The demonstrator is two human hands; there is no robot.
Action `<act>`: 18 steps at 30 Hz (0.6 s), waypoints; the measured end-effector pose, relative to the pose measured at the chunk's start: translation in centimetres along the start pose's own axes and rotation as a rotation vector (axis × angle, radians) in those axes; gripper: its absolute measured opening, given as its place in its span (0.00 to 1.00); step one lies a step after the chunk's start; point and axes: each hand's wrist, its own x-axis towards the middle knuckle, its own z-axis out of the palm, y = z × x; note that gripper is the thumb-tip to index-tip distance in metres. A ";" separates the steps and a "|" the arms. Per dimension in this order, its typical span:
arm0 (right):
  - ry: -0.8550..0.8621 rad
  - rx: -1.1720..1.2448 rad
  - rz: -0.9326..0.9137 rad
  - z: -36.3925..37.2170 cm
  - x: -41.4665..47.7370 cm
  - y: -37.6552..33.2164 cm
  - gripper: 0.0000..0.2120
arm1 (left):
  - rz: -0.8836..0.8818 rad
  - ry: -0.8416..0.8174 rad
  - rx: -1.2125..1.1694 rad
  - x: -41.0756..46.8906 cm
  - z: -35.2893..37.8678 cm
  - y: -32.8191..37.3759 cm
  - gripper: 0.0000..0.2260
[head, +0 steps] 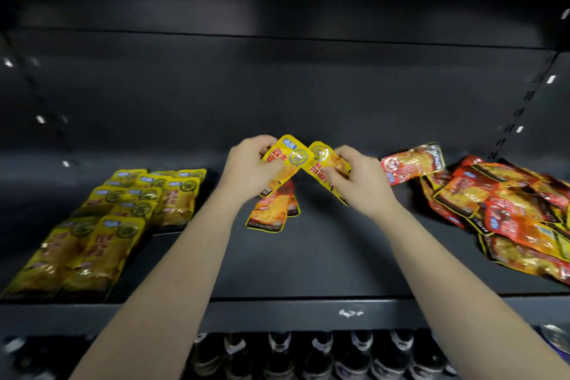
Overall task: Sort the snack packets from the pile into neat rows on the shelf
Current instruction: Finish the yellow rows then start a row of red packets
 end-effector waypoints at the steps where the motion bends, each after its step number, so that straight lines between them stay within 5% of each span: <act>1: -0.003 0.004 0.000 0.7 0.1 -1.0 0.08 | -0.006 0.004 -0.034 -0.1 -1.0 -0.3 0.09; 7: -0.014 0.033 0.008 3.9 0.9 -5.9 0.07 | -0.084 0.064 -0.325 -1.0 -6.2 -1.7 0.12; 18: -0.178 0.286 0.161 9.4 0.9 -12.9 0.08 | -0.029 0.158 0.051 -1.5 -14.2 -5.8 0.07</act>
